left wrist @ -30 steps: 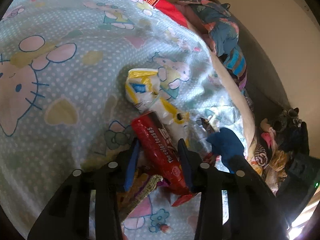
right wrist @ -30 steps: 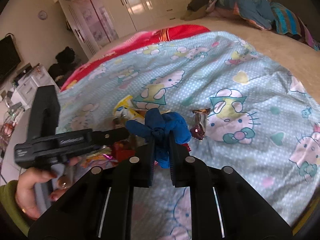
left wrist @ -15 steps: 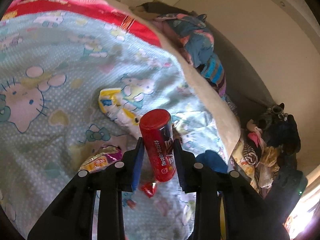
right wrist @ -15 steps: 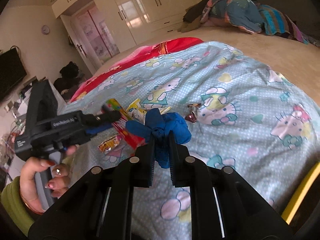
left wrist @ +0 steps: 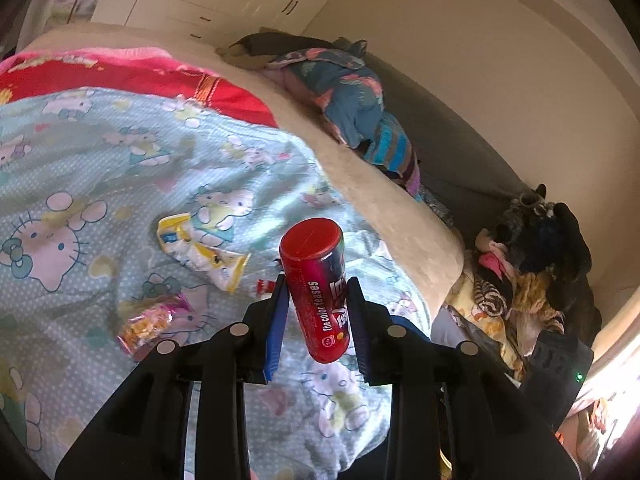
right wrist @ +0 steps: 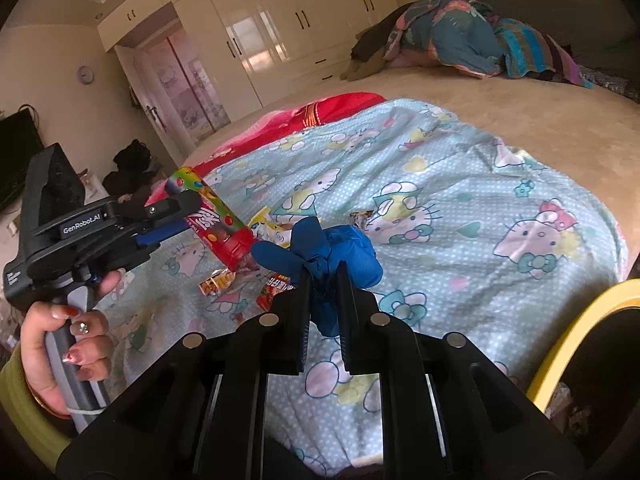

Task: Collect trash
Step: 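Lift the red tube and blue balloon up off the bedspread, then carry the red tube and blue balloon over the yellow bin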

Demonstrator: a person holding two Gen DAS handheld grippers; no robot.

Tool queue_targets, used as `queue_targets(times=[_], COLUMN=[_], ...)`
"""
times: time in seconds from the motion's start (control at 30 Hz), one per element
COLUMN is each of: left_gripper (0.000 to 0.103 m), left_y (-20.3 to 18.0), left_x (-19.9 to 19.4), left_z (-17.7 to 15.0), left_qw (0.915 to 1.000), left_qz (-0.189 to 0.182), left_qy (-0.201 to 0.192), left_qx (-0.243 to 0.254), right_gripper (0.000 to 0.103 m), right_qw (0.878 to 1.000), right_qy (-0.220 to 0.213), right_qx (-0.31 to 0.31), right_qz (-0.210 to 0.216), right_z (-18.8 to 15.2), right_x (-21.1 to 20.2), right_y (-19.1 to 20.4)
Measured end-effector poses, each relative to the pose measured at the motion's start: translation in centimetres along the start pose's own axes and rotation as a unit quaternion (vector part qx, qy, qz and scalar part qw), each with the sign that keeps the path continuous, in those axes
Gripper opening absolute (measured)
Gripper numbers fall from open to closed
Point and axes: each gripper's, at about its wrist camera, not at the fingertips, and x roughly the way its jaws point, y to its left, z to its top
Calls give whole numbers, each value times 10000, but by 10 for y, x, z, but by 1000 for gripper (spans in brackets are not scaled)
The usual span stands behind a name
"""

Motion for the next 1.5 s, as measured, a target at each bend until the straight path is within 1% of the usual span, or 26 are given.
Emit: queue_targets(times=[0.4,0.8,1.13,1.5], left_gripper=[28,28,28,28], left_y=[-38,-71,-103,-139], left_x=[-8,-7,1,10], left_z=[-9,-26,-44,-67], left_qw=[9989,9958,9904,9820], left_qz=[-202,-430,-654,-870], left_qy=[16,170,374,605], left_qx=[414,795,1162,1565], right_gripper=[8,8,8,8], right_qw=[9993,9970,9939,9905], right_qy=[-247,-431,-553,-545], right_qx=[151,261,314,486], right_qz=[-235,-586,-897,-1169], right_z=[-2,-7,-15,-26], right_x=[-37,-71,-99,-122], right_y=[-18,-40,-60,-87])
